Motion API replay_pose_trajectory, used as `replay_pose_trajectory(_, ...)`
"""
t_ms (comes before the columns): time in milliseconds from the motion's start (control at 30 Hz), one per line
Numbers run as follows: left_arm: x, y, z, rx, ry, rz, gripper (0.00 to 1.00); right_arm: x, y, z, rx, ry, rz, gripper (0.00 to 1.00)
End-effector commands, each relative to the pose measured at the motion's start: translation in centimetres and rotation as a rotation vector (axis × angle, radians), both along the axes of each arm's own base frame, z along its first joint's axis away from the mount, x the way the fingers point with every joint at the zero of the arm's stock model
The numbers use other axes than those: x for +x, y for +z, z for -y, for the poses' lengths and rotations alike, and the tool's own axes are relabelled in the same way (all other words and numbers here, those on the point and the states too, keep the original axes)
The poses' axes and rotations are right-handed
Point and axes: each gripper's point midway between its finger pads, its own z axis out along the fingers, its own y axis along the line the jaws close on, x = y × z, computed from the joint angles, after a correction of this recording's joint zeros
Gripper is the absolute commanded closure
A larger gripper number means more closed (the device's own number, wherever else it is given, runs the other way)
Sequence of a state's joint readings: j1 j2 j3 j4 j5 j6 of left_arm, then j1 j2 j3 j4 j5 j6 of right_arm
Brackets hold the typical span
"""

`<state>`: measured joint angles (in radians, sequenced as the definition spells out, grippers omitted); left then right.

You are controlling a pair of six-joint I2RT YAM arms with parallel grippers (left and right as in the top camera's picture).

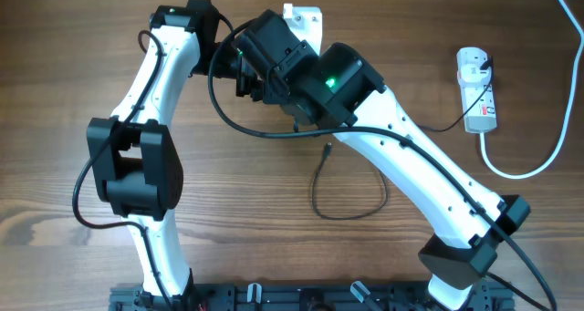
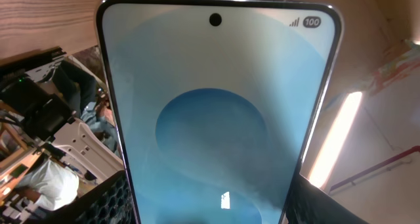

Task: Plug charger to phone and switch on socket

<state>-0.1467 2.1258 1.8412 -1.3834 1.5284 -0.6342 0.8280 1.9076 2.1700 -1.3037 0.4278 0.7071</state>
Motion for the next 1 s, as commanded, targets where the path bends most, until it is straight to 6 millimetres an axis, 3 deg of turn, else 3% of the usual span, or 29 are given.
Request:
replay_pose_trajectory(0, -0.3, 3.1, -0.2, -0.058, 0.008, 0.062, 0.33, 0.4, 0.2, 0.2, -0.02, -0.016, 0.026, 0.78)
replay_pose_trajectory(367, -0.2, 3.1, -0.3, -0.058, 0.009, 0.062, 0.32, 0.4, 0.2, 0.2, -0.035, 0.004, 0.026, 0.95)
replay_pose_trajectory(467, -0.2, 3.1, -0.2, -0.058, 0.008, 0.062, 0.23, 0.4, 0.2, 0.2, -0.03, -0.002, 0.026, 0.95)
replay_pose_trajectory(533, -0.2, 3.1, -0.2, -0.058, 0.008, 0.062, 0.0, 0.6, 0.2, 0.4, 0.005, -0.054, 0.024, 0.96)
replay_pose_trajectory(733, -0.2, 3.0, -0.2, -0.055, 0.008, 0.063, 0.0, 2.6, 0.0, 3.9, 0.307, -0.517, -0.005, 0.96)
replay_pose_trajectory(767, -0.2, 3.0, -0.2, -0.055, 0.008, 0.063, 0.02, 2.7, -0.2, 4.0, 0.368, -0.576, -0.03, 0.96)
replay_pose_trajectory(800, -0.2, 3.0, -0.2, -0.056, 0.008, 0.062, 0.13, 2.7, -0.4, 3.8, 0.456, -0.651, -0.072, 0.96)
replay_pose_trajectory(833, -0.2, 3.0, -0.2, -0.055, 0.008, 0.061, 0.16, 2.5, -0.7, 3.5, 0.526, -0.713, -0.111, 0.96)
replay_pose_trajectory(967, -0.2, 3.0, -0.2, -0.038, 0.011, -0.061, 0.23, 1.8, -0.8, 2.3, 0.669, -0.837, -0.195, 0.96)
